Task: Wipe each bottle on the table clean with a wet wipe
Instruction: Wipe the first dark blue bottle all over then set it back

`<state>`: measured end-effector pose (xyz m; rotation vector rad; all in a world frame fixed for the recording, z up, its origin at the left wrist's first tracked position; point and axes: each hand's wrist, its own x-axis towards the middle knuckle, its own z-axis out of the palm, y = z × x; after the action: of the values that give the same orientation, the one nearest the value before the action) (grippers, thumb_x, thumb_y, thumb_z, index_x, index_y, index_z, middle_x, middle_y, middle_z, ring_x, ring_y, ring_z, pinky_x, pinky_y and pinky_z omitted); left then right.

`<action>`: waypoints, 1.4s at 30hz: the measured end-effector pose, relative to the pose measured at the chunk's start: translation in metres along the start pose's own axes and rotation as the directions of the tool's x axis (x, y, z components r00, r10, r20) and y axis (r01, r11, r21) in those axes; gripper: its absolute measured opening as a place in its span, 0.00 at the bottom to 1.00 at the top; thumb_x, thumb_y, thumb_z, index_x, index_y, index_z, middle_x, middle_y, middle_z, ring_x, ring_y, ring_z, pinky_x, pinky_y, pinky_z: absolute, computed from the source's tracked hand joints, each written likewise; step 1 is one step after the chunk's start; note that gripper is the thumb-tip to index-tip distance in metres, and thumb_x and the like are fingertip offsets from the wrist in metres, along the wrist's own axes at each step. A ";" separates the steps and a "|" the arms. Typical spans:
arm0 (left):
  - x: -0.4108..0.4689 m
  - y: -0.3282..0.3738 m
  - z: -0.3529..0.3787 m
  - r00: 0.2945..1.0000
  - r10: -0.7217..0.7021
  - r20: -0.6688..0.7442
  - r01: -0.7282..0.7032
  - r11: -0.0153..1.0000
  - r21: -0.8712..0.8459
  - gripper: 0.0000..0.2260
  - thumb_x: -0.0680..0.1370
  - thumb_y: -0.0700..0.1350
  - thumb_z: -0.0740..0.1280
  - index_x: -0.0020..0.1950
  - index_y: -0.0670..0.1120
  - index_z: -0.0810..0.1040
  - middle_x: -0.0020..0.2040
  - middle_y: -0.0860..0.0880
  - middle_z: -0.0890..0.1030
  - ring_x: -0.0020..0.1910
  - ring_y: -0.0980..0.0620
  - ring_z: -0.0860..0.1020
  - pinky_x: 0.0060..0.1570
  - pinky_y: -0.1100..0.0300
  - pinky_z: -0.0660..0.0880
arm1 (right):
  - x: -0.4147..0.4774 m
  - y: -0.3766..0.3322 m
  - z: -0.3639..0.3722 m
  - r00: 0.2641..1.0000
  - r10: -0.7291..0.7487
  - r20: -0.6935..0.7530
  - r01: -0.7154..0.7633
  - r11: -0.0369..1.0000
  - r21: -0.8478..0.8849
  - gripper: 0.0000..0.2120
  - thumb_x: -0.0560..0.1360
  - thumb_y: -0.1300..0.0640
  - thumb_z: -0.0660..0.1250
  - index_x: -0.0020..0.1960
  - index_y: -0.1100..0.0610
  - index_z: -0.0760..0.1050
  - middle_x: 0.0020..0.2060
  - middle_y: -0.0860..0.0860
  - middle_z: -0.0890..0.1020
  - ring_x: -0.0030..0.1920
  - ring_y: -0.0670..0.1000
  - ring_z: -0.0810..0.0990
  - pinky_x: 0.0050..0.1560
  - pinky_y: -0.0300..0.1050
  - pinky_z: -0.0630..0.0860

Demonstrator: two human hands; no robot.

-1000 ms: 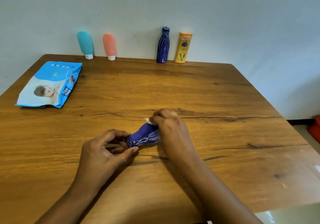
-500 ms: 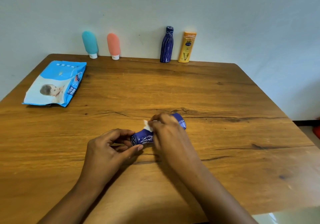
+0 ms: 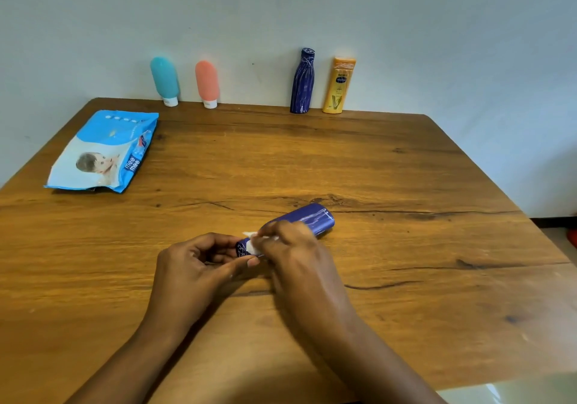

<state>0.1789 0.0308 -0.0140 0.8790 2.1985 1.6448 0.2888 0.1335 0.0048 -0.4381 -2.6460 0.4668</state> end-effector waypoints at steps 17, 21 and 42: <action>0.004 0.000 0.000 0.992 -0.123 0.010 0.123 0.988 -0.097 0.15 0.58 0.45 0.77 0.43 0.45 0.82 0.36 0.47 0.84 0.31 0.56 0.80 0.31 0.70 0.76 | 0.000 0.009 -0.002 0.997 0.059 -0.039 -0.063 0.993 -0.101 0.15 0.66 0.60 0.76 0.52 0.58 0.80 0.49 0.54 0.79 0.47 0.50 0.77 0.38 0.35 0.73; 0.003 0.000 0.000 0.996 -0.084 0.022 0.085 0.995 -0.046 0.13 0.61 0.42 0.77 0.43 0.44 0.82 0.34 0.45 0.83 0.31 0.56 0.79 0.32 0.69 0.77 | -0.005 0.005 0.002 0.999 -0.030 0.041 0.034 0.993 -0.116 0.15 0.69 0.58 0.74 0.55 0.56 0.79 0.52 0.52 0.78 0.50 0.49 0.75 0.39 0.35 0.76; 0.002 -0.005 0.001 1.000 -0.011 0.021 0.010 0.999 0.045 0.15 0.61 0.39 0.79 0.45 0.49 0.82 0.37 0.48 0.83 0.34 0.53 0.81 0.36 0.67 0.78 | -0.003 0.005 0.003 0.998 0.062 0.017 -0.060 0.996 -0.069 0.17 0.70 0.63 0.71 0.59 0.58 0.76 0.53 0.54 0.77 0.50 0.51 0.76 0.44 0.39 0.73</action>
<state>0.1765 0.0321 -0.0191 0.8911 2.2305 1.5794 0.2914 0.1358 -0.0009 -0.5394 -2.6795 0.4015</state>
